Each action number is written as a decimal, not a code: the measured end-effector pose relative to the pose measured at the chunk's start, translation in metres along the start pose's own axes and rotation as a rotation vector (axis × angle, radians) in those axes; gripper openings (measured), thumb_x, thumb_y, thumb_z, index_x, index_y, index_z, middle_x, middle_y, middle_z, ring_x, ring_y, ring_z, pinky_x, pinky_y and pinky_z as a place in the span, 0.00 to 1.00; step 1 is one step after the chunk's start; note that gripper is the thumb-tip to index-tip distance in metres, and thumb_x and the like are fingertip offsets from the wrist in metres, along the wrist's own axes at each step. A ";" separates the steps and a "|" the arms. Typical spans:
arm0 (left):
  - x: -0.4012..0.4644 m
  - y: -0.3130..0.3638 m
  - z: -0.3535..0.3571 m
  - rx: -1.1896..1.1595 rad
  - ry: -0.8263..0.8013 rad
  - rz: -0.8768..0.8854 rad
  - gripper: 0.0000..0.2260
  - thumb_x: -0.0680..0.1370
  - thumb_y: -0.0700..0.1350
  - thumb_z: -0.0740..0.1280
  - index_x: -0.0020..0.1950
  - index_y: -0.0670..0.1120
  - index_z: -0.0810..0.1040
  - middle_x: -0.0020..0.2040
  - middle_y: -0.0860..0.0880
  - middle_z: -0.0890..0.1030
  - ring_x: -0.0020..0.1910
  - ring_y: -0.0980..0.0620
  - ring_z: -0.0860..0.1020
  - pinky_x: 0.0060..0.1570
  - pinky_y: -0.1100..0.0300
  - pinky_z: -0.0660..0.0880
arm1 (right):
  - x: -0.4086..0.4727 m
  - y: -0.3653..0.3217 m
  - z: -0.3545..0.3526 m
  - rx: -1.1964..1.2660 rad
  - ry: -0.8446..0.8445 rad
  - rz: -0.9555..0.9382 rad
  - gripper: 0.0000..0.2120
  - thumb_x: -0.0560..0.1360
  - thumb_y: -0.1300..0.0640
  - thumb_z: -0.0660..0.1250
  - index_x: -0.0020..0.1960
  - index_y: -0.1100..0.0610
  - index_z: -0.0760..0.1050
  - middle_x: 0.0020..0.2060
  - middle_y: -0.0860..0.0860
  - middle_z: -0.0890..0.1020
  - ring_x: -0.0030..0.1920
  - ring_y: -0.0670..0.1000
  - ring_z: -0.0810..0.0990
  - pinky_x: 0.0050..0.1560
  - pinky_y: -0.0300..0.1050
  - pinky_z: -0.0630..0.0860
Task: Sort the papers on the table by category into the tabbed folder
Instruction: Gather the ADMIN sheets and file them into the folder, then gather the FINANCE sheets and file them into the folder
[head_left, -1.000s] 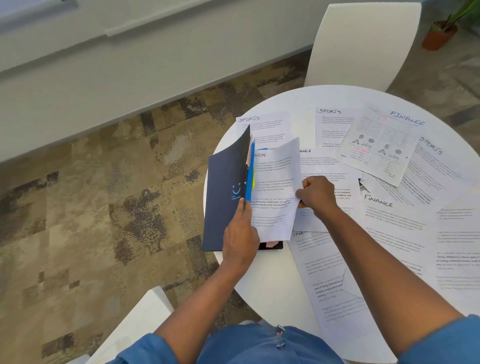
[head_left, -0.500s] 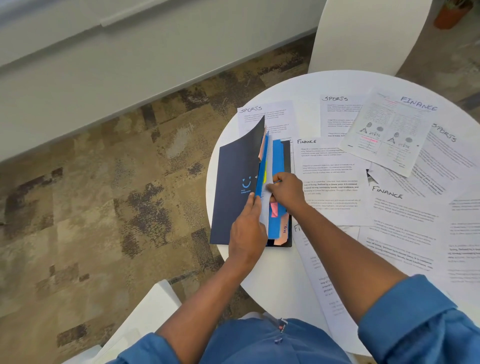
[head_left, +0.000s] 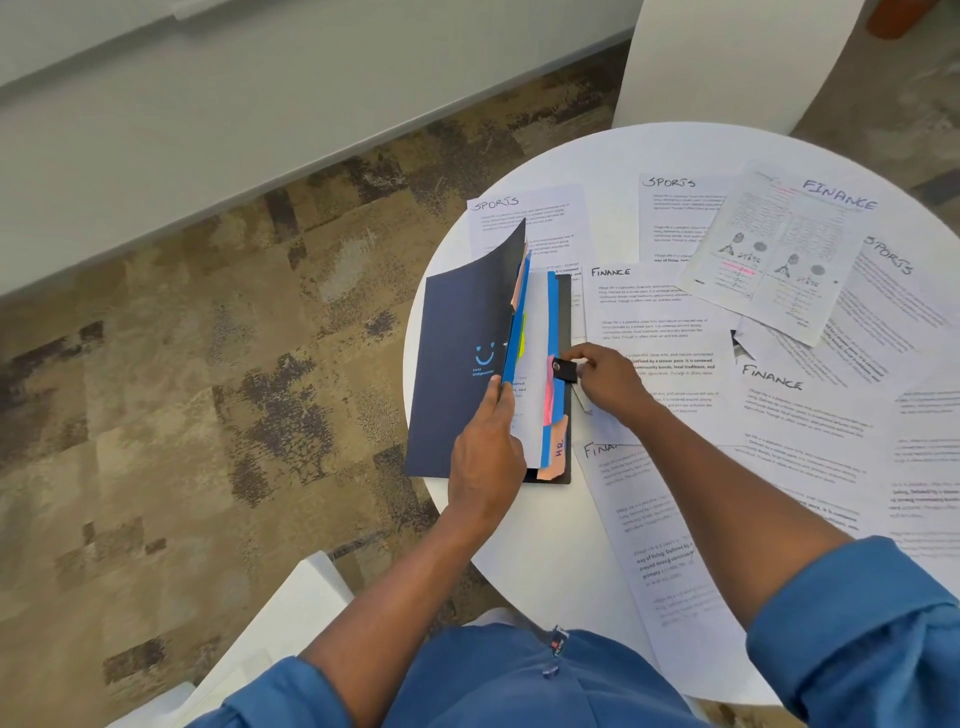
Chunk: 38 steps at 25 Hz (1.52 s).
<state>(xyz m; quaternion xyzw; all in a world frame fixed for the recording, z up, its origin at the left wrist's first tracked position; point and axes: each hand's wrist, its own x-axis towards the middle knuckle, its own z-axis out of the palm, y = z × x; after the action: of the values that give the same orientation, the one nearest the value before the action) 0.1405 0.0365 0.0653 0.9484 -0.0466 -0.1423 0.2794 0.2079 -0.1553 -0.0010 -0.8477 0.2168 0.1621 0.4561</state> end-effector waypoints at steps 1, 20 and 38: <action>0.000 0.001 0.000 -0.001 -0.008 -0.003 0.27 0.81 0.39 0.63 0.79 0.48 0.60 0.80 0.51 0.57 0.56 0.53 0.79 0.39 0.55 0.82 | 0.000 -0.001 0.001 0.006 -0.037 -0.030 0.18 0.78 0.65 0.60 0.65 0.54 0.77 0.59 0.56 0.81 0.55 0.53 0.78 0.51 0.43 0.73; 0.026 -0.019 0.067 0.318 -0.202 0.039 0.29 0.80 0.42 0.62 0.79 0.52 0.55 0.80 0.43 0.55 0.63 0.38 0.69 0.48 0.46 0.77 | -0.018 0.027 0.010 -0.144 -0.057 -0.103 0.19 0.73 0.61 0.69 0.64 0.57 0.76 0.49 0.54 0.82 0.47 0.51 0.77 0.52 0.42 0.72; -0.007 0.010 0.089 0.341 0.033 0.116 0.34 0.76 0.36 0.62 0.80 0.46 0.53 0.77 0.43 0.62 0.73 0.40 0.65 0.69 0.46 0.67 | -0.106 0.099 -0.058 0.018 0.013 -0.039 0.06 0.77 0.59 0.66 0.52 0.53 0.81 0.46 0.48 0.83 0.41 0.49 0.83 0.48 0.43 0.78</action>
<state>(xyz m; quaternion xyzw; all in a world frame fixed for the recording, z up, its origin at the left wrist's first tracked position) 0.1073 -0.0171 0.0013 0.9800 -0.1198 -0.1003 0.1232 0.0712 -0.2298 0.0107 -0.8487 0.2047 0.1460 0.4654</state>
